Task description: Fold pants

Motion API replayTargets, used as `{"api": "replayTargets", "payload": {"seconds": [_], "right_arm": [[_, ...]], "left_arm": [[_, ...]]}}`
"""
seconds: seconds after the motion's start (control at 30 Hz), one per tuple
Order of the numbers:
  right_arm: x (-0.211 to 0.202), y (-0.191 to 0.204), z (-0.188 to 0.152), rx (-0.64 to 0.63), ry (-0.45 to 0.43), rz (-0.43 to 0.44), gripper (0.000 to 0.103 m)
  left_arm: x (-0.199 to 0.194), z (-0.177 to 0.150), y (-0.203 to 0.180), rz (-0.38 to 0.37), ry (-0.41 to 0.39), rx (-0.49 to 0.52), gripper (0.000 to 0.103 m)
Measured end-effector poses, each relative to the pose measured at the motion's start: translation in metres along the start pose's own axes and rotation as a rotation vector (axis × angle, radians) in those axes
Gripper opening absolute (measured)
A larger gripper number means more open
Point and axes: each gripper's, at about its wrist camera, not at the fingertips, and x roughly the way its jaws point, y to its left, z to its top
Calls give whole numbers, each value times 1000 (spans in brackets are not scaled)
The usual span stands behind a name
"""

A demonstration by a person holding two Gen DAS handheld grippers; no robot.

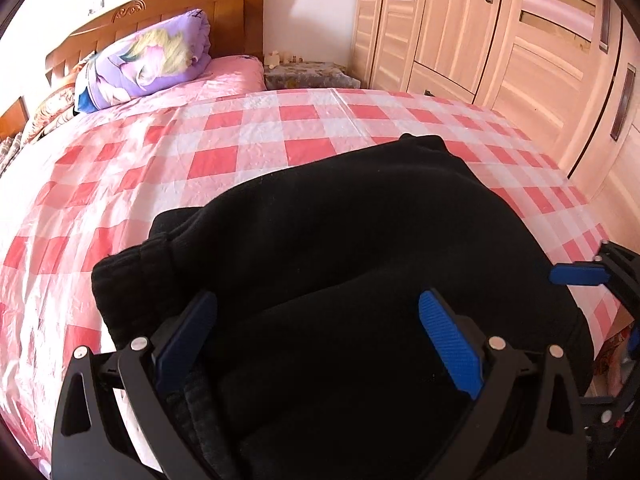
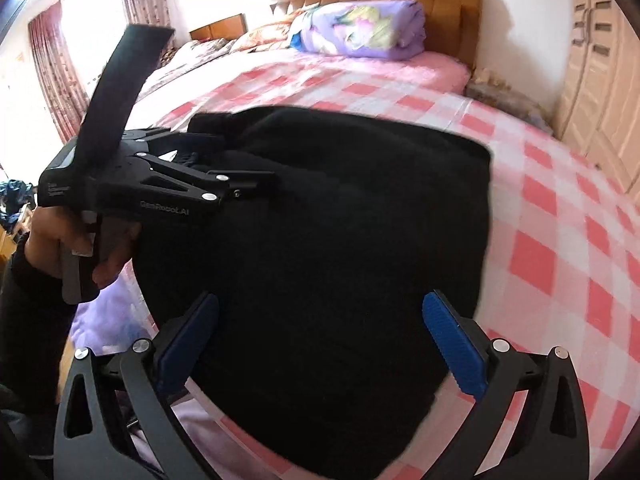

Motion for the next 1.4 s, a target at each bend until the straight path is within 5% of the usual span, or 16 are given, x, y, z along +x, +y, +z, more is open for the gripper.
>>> {"api": "replayTargets", "payload": {"seconds": [0.7,0.77,0.83,0.93,1.03,1.1,1.2,1.33,1.4], "right_arm": [[-1,18,-30,-115,43,-39,99],[-16,3,-22,-99,47,50,99],[-31,-21,-9,-34,-13,90,99],[-31,-77,25,119,-92,-68,99],[0,-140,64,318,-112,-181,99],[24,-158,79,349,-68,-180,99],[65,-172,97,342,13,-167,99],[127,-176,106,252,152,-200,99],[131,-186,107,320,116,-154,98]], "left_arm": [[-3,-7,-8,68,-20,18,100],[-12,-8,-13,88,-5,24,101],[-23,-4,-10,24,-19,-9,101],[-35,21,3,-51,-73,-87,101],[-27,60,7,0,-116,-101,101],[-2,74,5,11,-47,-61,101],[43,61,2,39,110,-4,101],[38,50,-6,93,68,48,101],[43,47,-12,138,83,77,101]]}}
